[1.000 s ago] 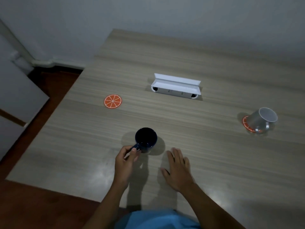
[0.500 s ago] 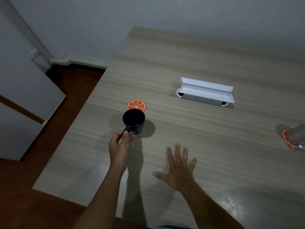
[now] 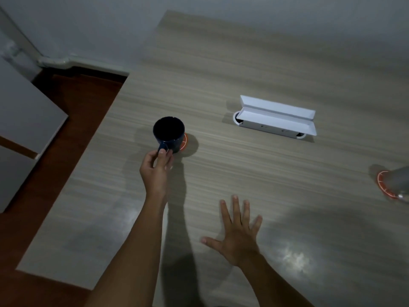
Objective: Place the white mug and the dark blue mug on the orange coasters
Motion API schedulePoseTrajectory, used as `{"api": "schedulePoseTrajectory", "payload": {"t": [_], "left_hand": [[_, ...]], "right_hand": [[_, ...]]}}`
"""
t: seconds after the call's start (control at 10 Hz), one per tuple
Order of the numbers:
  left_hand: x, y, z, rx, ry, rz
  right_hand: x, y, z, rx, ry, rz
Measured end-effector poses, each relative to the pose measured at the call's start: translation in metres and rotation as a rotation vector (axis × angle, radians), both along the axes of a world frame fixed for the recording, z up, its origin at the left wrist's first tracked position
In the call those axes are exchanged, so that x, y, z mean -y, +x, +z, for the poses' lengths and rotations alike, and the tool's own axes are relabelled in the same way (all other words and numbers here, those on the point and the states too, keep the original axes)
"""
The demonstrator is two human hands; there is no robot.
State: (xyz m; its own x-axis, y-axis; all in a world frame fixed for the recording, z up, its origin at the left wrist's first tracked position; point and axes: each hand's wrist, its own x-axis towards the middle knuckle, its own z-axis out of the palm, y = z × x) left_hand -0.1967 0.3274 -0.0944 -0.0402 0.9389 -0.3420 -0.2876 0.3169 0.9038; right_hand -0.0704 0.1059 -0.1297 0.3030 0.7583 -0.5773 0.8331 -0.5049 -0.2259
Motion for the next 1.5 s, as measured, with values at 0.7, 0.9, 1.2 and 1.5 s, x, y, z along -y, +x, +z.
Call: {"api": "schedulePoseTrajectory", "payload": {"t": [0.7,0.9,1.2,1.5], "left_hand": [[-0.027,0.016,-0.013,0.039,-0.055,0.002],[-0.024,0.012,-0.010,0.043,-0.084,0.015],[-0.019,0.003,-0.010,-0.066,-0.053,-0.080],[0.004,-0.016,-0.001,-0.191,-0.019,-0.207]], "right_hand": [[0.000,-0.001,-0.010,0.065,0.050,0.004],[0.000,0.000,-0.008,0.055,0.036,0.005],[0.000,-0.001,-0.009,0.045,0.030,0.006],[-0.002,0.004,0.001,-0.047,-0.001,-0.014]]}}
